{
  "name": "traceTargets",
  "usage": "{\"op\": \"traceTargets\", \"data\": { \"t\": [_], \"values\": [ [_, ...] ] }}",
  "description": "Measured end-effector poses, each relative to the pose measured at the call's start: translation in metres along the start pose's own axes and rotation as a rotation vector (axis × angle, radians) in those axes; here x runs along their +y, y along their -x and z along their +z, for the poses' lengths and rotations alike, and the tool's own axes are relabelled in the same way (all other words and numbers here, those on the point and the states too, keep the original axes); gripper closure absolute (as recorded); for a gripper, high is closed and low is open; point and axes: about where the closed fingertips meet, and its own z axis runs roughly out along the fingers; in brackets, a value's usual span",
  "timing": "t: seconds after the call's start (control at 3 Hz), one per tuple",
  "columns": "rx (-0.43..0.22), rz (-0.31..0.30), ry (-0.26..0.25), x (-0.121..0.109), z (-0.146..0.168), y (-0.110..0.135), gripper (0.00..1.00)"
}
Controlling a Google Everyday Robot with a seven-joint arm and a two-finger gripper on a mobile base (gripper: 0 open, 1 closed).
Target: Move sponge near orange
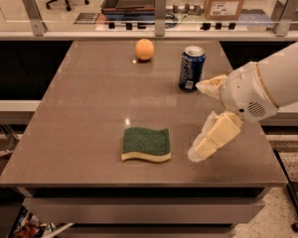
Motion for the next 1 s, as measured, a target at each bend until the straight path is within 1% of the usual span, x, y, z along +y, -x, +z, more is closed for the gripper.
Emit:
{"op": "traceTargets", "data": {
  "t": [0.33, 0.67, 1.0],
  "values": [
    [-0.009, -0.006, -0.035, 0.014, 0.021, 0.007, 0.0],
    [0.019, -0.014, -0.086, 0.027, 0.04, 0.004, 0.0],
    [0.052, -0.016, -0.107, 0.033, 0.062, -0.005, 0.0]
  ]
}}
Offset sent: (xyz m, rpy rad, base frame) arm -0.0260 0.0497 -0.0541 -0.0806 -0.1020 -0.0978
